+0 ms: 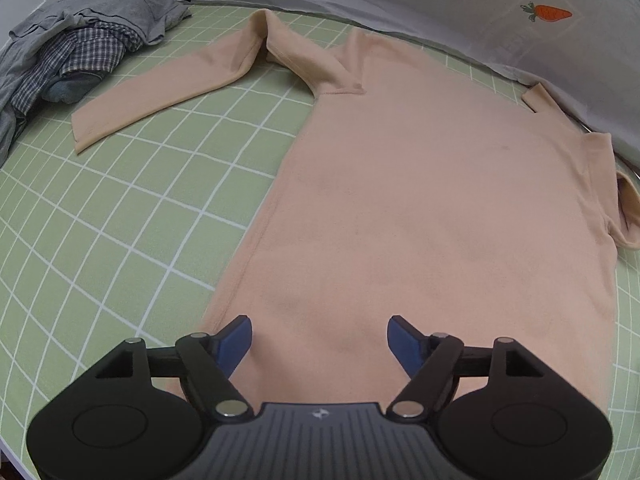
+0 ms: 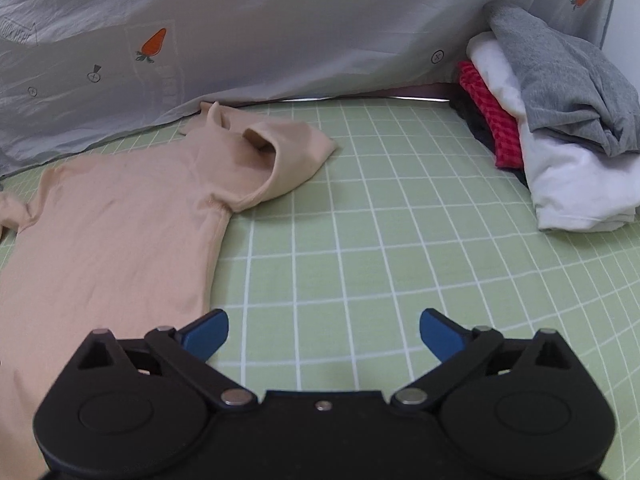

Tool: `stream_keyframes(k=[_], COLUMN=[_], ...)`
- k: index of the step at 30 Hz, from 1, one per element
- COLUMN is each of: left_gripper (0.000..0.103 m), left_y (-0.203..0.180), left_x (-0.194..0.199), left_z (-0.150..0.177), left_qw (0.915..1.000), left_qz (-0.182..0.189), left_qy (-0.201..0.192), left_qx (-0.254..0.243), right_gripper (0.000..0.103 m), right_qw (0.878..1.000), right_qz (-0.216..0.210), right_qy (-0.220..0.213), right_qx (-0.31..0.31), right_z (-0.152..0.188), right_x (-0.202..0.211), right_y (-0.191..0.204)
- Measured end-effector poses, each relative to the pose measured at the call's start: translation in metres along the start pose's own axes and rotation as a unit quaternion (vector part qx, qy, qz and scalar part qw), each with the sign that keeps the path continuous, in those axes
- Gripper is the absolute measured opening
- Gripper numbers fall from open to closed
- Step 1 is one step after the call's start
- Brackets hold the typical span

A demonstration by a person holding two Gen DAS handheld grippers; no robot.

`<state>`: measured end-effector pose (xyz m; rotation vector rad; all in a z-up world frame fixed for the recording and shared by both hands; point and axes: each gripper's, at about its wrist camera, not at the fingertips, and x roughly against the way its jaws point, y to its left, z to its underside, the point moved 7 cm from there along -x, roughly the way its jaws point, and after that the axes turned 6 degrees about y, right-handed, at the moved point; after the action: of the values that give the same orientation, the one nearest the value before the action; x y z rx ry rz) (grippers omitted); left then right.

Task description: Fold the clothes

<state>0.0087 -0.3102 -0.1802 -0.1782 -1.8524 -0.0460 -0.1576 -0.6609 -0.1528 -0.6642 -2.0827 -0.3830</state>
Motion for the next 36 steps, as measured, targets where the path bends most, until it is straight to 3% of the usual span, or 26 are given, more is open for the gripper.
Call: stream_keyframes(k=[2, 8, 10, 13, 14, 15, 17, 22, 27, 28, 30, 34, 36], left_gripper=[0.076, 0.093, 0.097, 0.102, 0.103, 0.103, 0.103, 0.103, 0.103, 0.103, 0.103, 0.103, 0.103], left_y=[-0.003, -0.009, -0.010, -0.011, -0.011, -0.011, -0.012, -0.013, -0.014, -0.014, -0.013, -0.012, -0.012], left_x=[-0.009, -0.021, -0.022, -0.024, -0.025, -0.026, -0.027, -0.030, -0.030, -0.030, -0.030, -0.030, -0.030], left_z=[-0.003, -0.009, -0.010, -0.011, -0.012, -0.012, -0.013, -0.014, -0.014, -0.014, -0.014, -0.014, -0.014], left_qw=[0.9999, 0.9993, 0.9993, 0.9992, 0.9992, 0.9992, 0.9991, 0.9991, 0.9991, 0.9991, 0.9991, 0.9991, 0.9991], left_qz=[-0.007, -0.030, -0.032, -0.034, -0.034, -0.035, -0.036, -0.039, -0.039, -0.039, -0.038, -0.038, -0.038], left_qy=[0.010, 0.015, 0.015, 0.016, 0.016, 0.016, 0.017, 0.016, 0.016, 0.016, 0.016, 0.016, 0.016], left_qx=[0.001, -0.014, -0.014, -0.012, -0.012, -0.011, -0.010, -0.008, -0.006, -0.006, -0.007, -0.007, -0.007], right_gripper=[0.103, 0.103, 0.098, 0.070, 0.054, 0.030, 0.003, 0.003, 0.007, 0.012, 0.032, 0.040, 0.053], right_qw=[1.000, 0.998, 0.997, 0.994, 0.993, 0.993, 0.993, 0.996, 0.999, 0.999, 0.999, 0.999, 0.998], right_qz=[0.000, 0.015, 0.014, 0.017, 0.019, 0.013, -0.002, -0.006, -0.023, -0.026, -0.037, -0.037, -0.025], right_qy=[-0.008, -0.029, -0.040, -0.048, -0.046, -0.045, -0.049, -0.062, 0.001, 0.009, 0.004, -0.040, -0.055], right_qx=[0.005, 0.046, 0.060, 0.095, 0.106, 0.113, 0.105, 0.058, 0.038, 0.042, 0.025, 0.006, 0.008], right_z=[-0.021, -0.083, -0.100, -0.118, -0.122, -0.124, -0.126, -0.108, -0.058, -0.051, -0.048, -0.070, -0.088], right_x=[-0.013, -0.056, -0.066, -0.082, -0.087, -0.091, -0.091, -0.061, -0.056, -0.055, -0.046, -0.033, -0.036], right_y=[0.001, 0.019, 0.027, 0.040, 0.043, 0.045, 0.044, 0.027, 0.017, 0.018, 0.018, 0.019, 0.019])
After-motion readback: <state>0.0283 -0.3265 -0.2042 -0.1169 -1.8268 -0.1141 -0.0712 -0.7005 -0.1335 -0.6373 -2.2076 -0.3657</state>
